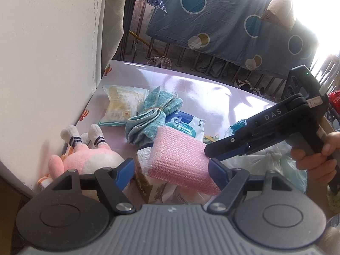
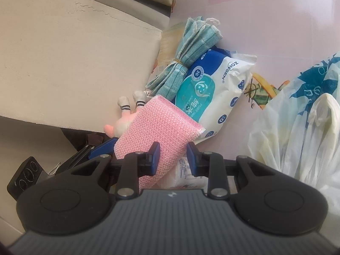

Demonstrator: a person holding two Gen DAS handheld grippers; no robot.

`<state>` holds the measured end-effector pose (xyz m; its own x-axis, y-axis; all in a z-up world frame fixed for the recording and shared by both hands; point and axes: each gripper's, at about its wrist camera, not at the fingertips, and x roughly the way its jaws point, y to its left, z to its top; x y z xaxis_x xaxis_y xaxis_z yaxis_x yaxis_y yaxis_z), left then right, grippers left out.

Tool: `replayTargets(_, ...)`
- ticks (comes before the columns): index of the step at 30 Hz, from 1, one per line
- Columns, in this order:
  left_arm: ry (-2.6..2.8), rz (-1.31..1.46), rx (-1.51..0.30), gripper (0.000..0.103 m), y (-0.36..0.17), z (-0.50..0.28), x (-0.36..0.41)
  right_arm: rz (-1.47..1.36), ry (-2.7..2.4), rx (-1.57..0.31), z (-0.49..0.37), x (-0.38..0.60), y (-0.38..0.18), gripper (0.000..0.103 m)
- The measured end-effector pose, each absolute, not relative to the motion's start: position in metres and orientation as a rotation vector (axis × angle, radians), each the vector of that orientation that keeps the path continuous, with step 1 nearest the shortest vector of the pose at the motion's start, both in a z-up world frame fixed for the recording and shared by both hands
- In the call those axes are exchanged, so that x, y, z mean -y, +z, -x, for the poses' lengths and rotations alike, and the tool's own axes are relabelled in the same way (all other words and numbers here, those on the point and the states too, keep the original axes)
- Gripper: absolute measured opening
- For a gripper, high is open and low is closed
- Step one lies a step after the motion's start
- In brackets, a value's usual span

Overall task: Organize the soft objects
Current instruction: 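Close the right tool on the pink sponge and lift it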

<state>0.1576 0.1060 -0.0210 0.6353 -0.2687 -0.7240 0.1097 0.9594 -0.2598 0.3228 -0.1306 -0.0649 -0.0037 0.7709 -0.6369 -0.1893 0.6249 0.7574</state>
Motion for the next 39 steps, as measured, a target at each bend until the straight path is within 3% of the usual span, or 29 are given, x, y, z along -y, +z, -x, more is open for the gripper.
replayTargets(17, -0.207, 0.163, -0.836, 0.072, -0.018, -0.154, -0.091, -0.617, 0.8, -1.36, -0.317, 0.119, -0.066, 0.028)
replayTargets(27, -0.209, 0.102, -0.754, 0.071, 0.021, -0.129, -0.071, -0.616, 0.82, -1.276, -0.295, 0.13, -0.028, 0.028)
replayTargets(39, -0.324, 0.046, -0.694, 0.067, 0.058, -0.117, 0.0, -0.728, 0.786, -1.138, -0.249, 0.214, 0.014, 0.027)
